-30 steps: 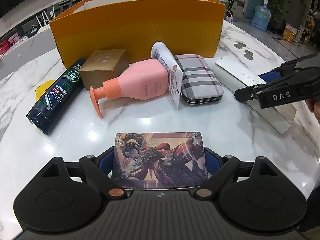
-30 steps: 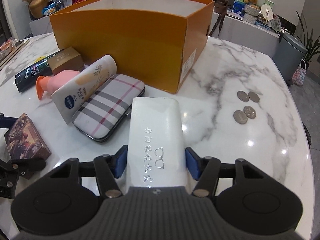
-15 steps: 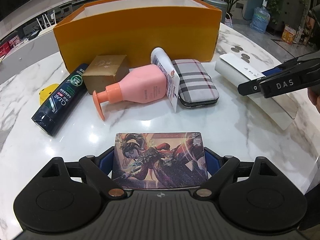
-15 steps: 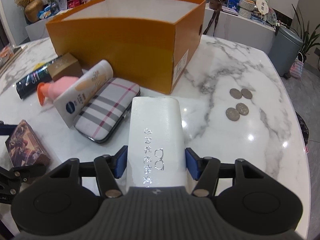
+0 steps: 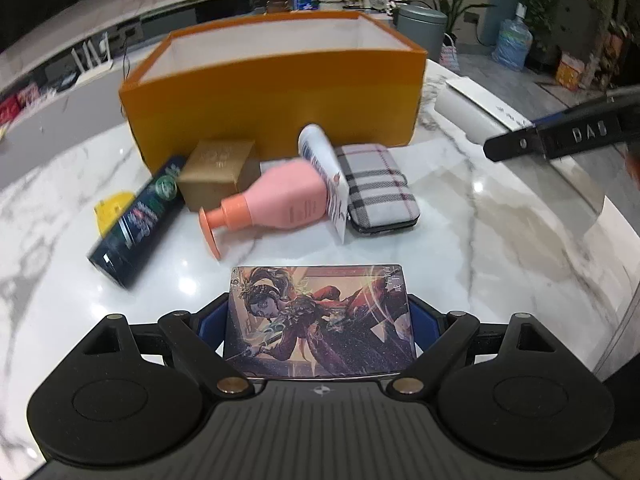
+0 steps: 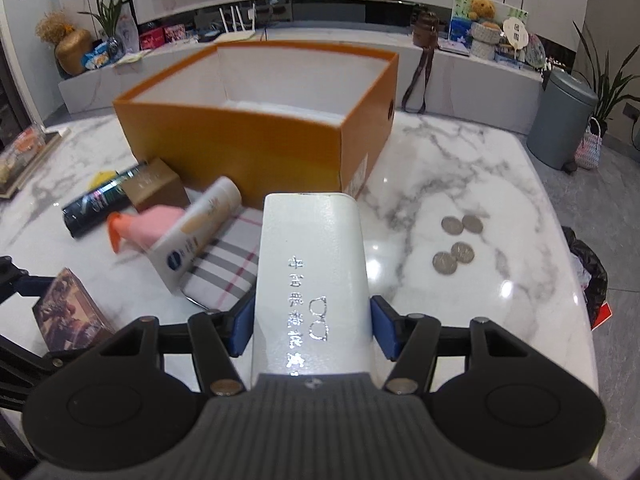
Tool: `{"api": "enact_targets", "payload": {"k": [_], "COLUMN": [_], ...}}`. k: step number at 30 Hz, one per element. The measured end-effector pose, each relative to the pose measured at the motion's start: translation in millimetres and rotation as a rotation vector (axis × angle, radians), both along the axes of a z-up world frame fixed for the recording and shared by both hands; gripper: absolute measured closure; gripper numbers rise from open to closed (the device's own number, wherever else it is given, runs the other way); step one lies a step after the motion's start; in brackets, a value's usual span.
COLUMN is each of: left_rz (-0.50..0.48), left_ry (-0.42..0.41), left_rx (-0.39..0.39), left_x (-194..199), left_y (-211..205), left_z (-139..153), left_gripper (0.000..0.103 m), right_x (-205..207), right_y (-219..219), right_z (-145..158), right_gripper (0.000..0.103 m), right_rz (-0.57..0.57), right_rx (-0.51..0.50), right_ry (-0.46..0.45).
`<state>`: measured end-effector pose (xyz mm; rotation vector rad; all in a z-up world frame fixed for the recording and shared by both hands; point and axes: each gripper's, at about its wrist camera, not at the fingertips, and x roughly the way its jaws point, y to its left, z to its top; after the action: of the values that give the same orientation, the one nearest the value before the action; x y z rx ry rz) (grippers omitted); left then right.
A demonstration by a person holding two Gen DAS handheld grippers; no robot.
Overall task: Organize rigid objects
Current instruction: 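Lift the card box and white case and carry them over the orange box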
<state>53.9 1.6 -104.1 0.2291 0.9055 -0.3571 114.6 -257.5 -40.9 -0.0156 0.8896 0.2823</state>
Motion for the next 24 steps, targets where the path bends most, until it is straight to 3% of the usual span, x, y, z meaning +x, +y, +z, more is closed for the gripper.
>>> {"api": "enact_targets", "payload": {"k": [4, 7, 17, 20, 24], "left_rz": [-0.026, -0.050, -0.161, -0.176, -0.173], "left_ry": [-0.012, -0.041, -0.232, -0.277, -0.311], "left_rx": [0.009, 0.019, 0.059, 0.075, 0.108], "left_x": [3.3, 10.8, 39.6, 52.7, 74.8], "left_y": [-1.5, -2.8, -30.1, -42.5, -56.3], "left_z": [33.0, 73.5, 238.6, 267.4, 281.3], "left_gripper": [0.001, 0.001, 0.001, 0.001, 0.001], "right_x": [0.4, 2.4, 28.1, 40.5, 60.6], "right_y": [-7.5, -10.4, -7.9, -3.7, 4.6], "right_z": [22.7, 51.1, 197.0, 232.7, 264.7], "right_gripper": [0.043, 0.043, 0.043, 0.043, 0.043], "right_rz": [-0.010, 0.006, 0.068, 0.085, 0.102], "right_rx": [0.030, 0.029, 0.055, 0.056, 0.040], "right_ry": [0.006, -0.026, -0.220, -0.263, -0.293]}}
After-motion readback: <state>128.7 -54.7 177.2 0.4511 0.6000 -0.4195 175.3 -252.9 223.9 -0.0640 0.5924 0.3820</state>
